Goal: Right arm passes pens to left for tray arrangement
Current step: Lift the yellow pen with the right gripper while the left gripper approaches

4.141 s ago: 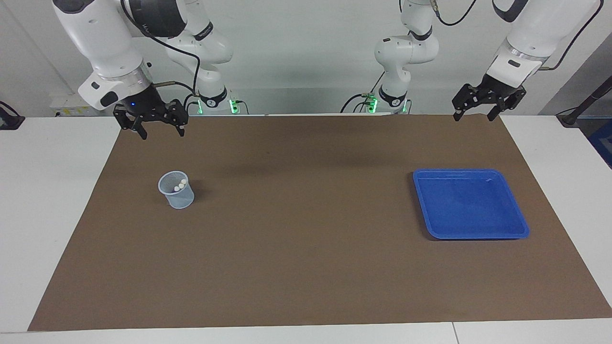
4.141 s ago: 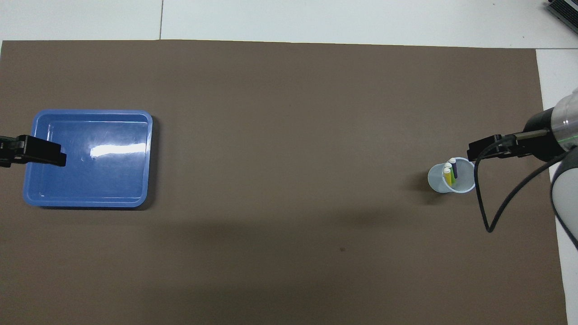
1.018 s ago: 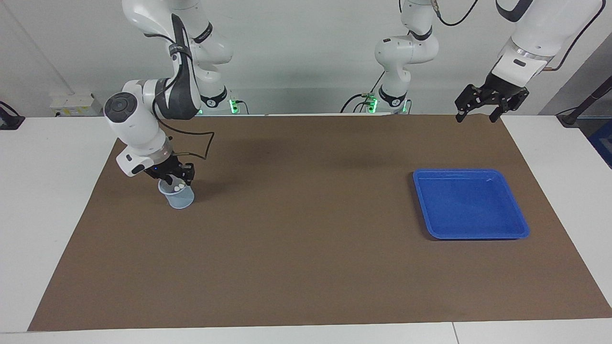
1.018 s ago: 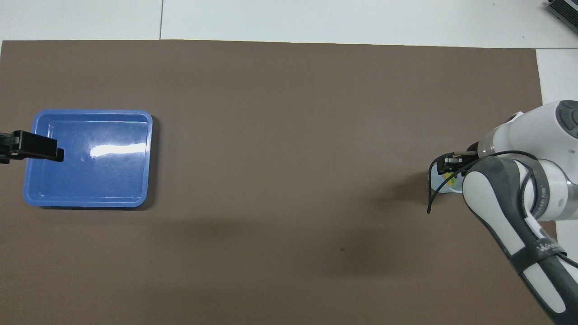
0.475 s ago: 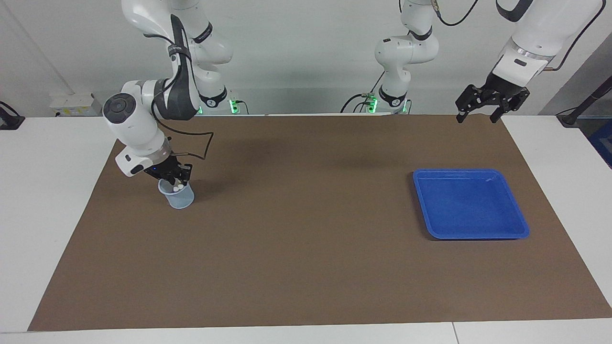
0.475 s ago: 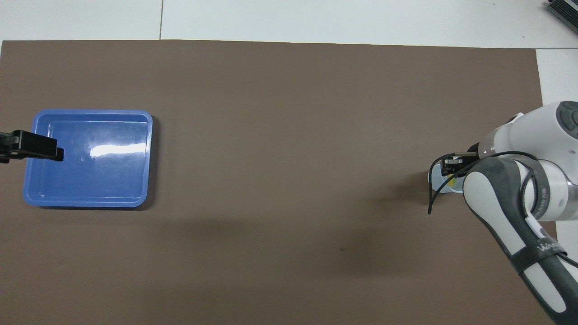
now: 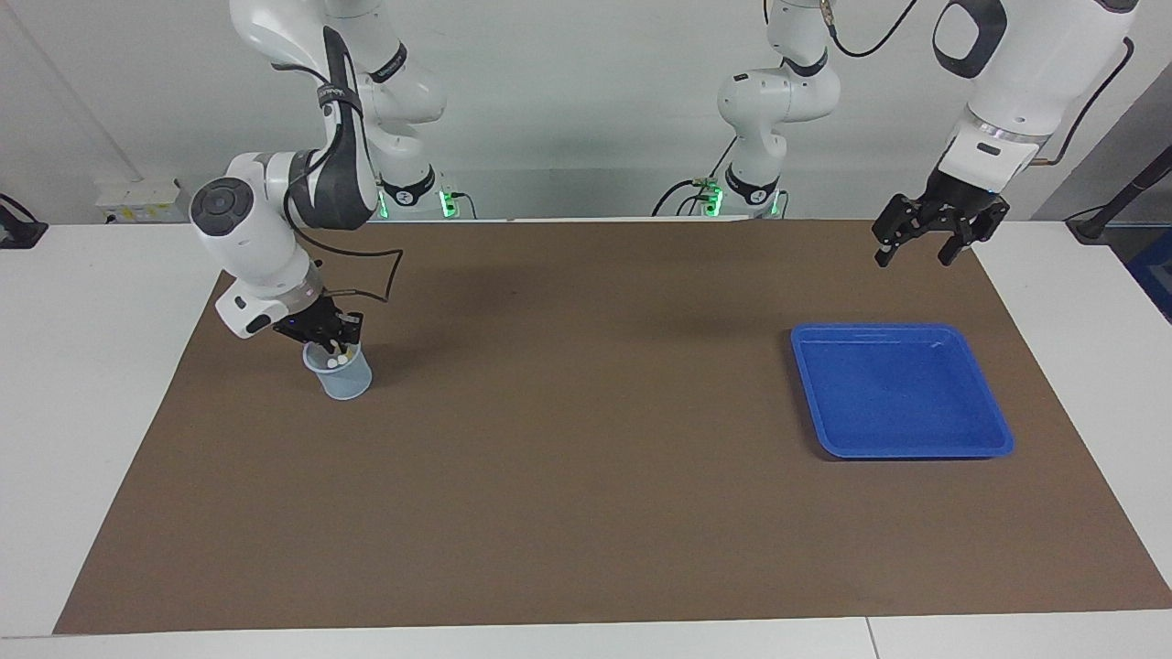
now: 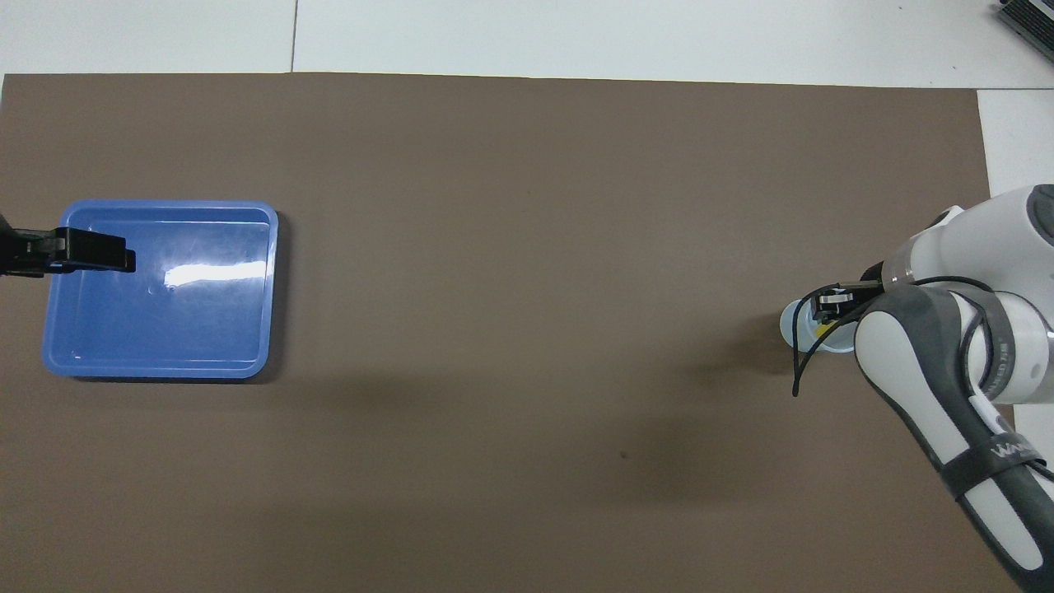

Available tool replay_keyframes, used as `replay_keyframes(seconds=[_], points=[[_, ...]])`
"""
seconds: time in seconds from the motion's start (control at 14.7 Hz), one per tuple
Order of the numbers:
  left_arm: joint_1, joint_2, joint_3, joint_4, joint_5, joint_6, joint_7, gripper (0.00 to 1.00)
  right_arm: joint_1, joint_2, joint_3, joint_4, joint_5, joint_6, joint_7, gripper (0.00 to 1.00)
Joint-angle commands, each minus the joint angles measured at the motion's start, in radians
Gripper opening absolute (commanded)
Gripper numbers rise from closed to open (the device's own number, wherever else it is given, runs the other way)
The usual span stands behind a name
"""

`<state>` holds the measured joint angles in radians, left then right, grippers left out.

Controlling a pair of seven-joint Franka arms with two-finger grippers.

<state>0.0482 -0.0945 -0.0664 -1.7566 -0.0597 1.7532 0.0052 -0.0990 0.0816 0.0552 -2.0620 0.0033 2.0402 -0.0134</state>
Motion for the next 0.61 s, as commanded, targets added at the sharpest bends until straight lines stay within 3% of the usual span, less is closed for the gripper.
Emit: replay_keyframes(seconds=[0.0,0.2,0.54], points=[[0.009,-0.042,-0.004,-0.061,-0.005,0.031,-0.007,1.0,-0.037,-0.013,0.011,-0.01,-0.011,-0.014,-0.071,0.0],[0.006,-0.045,-0.006,-0.107,-0.015,0.066,-0.007,1.0,-0.033,-0.022,0.011,0.015,-0.011,-0.073,-0.08,0.0],[-0.007,-0.077,-0.007,-0.218,-0.179,0.186,-0.07,1.0,-0.019,-0.078,0.017,0.097,-0.025,-0.233,-0.08,0.0]])
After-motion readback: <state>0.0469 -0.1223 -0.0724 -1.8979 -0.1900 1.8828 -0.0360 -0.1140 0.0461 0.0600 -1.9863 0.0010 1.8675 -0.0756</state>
